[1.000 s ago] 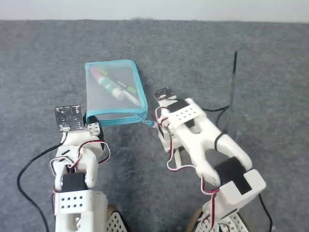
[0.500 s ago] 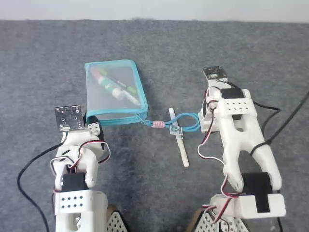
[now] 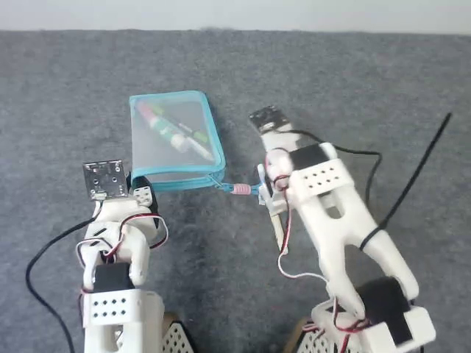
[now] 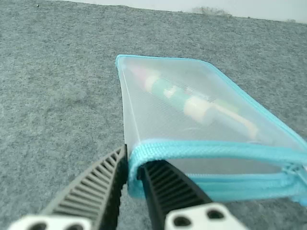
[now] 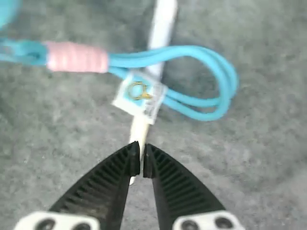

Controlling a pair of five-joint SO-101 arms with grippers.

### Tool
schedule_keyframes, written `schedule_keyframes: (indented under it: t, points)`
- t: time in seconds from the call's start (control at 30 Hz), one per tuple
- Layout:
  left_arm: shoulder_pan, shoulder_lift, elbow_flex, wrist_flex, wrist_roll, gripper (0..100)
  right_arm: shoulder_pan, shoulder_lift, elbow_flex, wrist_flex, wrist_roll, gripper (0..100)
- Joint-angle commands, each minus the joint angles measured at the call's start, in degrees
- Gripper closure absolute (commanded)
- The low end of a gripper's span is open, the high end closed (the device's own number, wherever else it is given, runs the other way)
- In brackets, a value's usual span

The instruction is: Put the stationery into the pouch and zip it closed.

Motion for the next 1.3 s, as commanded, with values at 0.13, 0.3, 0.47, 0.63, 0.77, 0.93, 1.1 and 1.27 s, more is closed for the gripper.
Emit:
schedule_keyframes:
  t: [0.13, 0.3, 0.47, 0.63, 0.77, 0.93, 1.1, 1.27]
  points:
    - [-0.3, -0.7, -3.5, -2.2, 0.8, 99, 0.9, -2.1, 6.9, -4.2, -1.0, 92.7]
    - [-0.3, -0.7, -3.5, -2.2, 0.8, 99, 1.3, -5.6, 15.3, -11.9, -2.7, 92.7]
    - [-0.3, -0.7, -3.5, -2.2, -0.3, 99, 0.7, -6.2, 16.2, -12.3, -5.1, 85.2]
    - [-0.3, -0.7, -3.5, -2.3, -0.3, 99, -0.4, -6.9, 16.4, -12.2, -6.1, 83.5]
    - [-0.3, -0.7, -3.5, -2.3, -0.3, 99, -3.2, -6.9, 16.4, -11.9, -11.9, 83.5]
    - [-0.3, -0.7, -3.5, -2.3, -0.3, 99, -4.6, -6.0, 17.6, -12.2, -12.2, 83.6]
    - [-0.3, -0.7, -3.4, -2.3, -0.3, 99, -4.8, -1.9, 18.3, -11.9, -12.4, 83.6]
    - [-0.3, -0.7, -3.4, -2.3, -0.3, 99, -4.7, 1.5, 17.9, -12.4, -12.4, 83.6]
